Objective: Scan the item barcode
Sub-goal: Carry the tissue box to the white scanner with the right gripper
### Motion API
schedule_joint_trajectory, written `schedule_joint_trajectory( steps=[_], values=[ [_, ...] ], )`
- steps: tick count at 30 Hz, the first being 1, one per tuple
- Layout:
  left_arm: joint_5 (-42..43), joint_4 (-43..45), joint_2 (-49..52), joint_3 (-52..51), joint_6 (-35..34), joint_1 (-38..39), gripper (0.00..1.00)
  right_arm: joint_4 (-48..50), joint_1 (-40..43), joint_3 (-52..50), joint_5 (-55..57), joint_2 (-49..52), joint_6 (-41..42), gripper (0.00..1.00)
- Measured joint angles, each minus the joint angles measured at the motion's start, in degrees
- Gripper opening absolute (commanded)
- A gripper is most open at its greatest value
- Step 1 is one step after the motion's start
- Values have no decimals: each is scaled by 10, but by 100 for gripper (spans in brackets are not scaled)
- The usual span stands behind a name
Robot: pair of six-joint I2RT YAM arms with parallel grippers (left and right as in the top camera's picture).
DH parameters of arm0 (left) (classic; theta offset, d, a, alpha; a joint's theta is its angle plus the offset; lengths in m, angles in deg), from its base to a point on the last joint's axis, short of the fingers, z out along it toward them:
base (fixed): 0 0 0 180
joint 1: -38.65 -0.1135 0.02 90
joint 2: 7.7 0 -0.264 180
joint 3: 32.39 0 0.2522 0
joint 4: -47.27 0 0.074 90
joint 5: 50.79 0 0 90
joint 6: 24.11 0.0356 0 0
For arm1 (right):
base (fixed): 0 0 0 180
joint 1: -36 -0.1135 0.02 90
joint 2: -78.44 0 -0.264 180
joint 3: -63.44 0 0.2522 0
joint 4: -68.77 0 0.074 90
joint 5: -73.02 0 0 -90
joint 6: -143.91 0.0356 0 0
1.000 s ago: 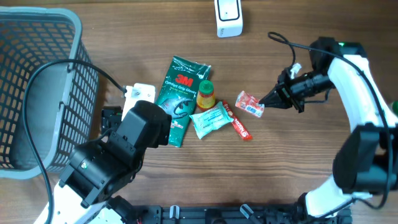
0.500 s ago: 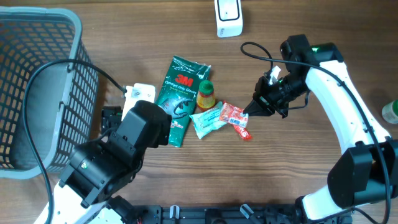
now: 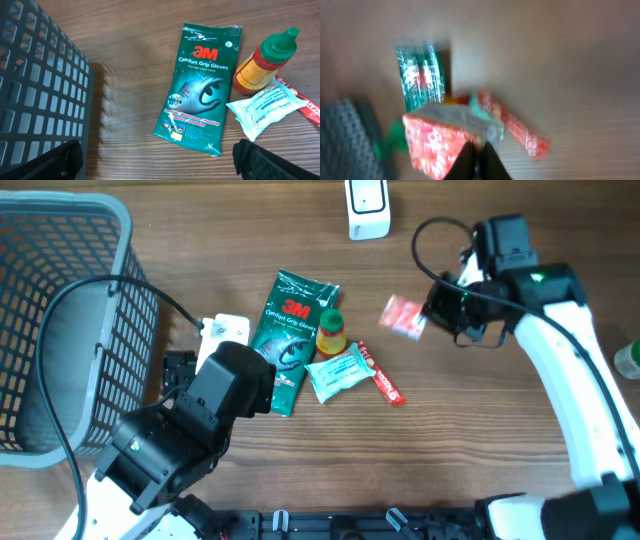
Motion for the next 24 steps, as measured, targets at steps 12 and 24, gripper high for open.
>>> schedule_joint_trajectory(
  steps=[12, 24],
  values=[
    [0, 0, 0, 0, 0, 0, 100, 246, -3, 2, 103, 38, -64, 4],
    [0, 0, 0, 0, 0, 0, 100, 562, -3, 4, 110, 214, -235, 4]
  ],
)
